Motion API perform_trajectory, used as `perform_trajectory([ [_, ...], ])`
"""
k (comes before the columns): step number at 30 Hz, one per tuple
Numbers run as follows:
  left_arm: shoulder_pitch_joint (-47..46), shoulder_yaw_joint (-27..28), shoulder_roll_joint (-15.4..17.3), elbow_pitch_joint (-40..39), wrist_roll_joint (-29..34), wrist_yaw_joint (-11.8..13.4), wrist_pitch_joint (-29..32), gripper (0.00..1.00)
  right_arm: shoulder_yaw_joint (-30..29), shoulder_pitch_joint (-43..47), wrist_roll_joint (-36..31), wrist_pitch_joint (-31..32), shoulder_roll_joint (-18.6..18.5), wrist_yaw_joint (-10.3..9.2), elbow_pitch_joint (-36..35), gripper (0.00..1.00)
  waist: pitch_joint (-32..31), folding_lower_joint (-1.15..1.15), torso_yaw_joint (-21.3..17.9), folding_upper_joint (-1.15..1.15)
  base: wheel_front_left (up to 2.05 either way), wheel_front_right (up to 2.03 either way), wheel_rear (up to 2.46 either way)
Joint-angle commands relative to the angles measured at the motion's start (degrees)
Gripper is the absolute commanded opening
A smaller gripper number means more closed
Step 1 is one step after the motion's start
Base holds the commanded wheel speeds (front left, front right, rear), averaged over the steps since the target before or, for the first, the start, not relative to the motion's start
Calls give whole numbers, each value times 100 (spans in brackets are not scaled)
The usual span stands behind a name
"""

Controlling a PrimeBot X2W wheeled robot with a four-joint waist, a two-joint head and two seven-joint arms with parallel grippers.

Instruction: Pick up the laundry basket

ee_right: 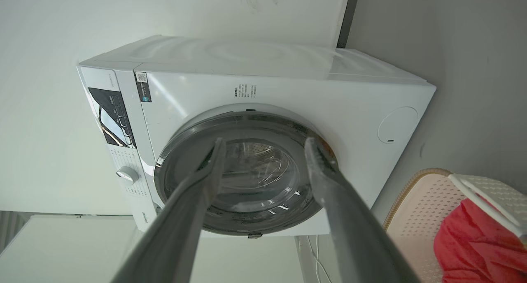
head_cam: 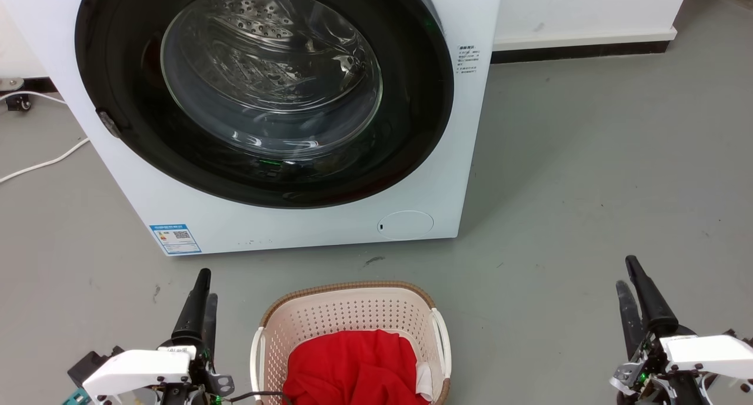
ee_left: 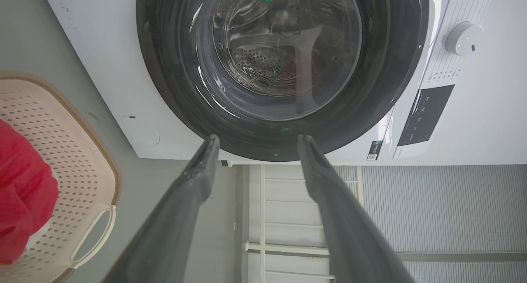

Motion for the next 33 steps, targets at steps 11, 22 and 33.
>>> perform_trajectory([
  [11,-42,-31,25,-447,1422,132,-330,100,110,12,-1755,-336,-16,1,-559,100,12,0,2,0,0,0,0],
  [22,68,-149,30,-709,2636,256,-586,100,269,157,-3186,-594,-20,1,-910,100,13,0,14,0,0,0,0],
  [33,174,-259,34,-859,3589,307,-816,100,444,294,-4365,-824,-24,1,-1057,100,4,0,16,0,0,0,0],
])
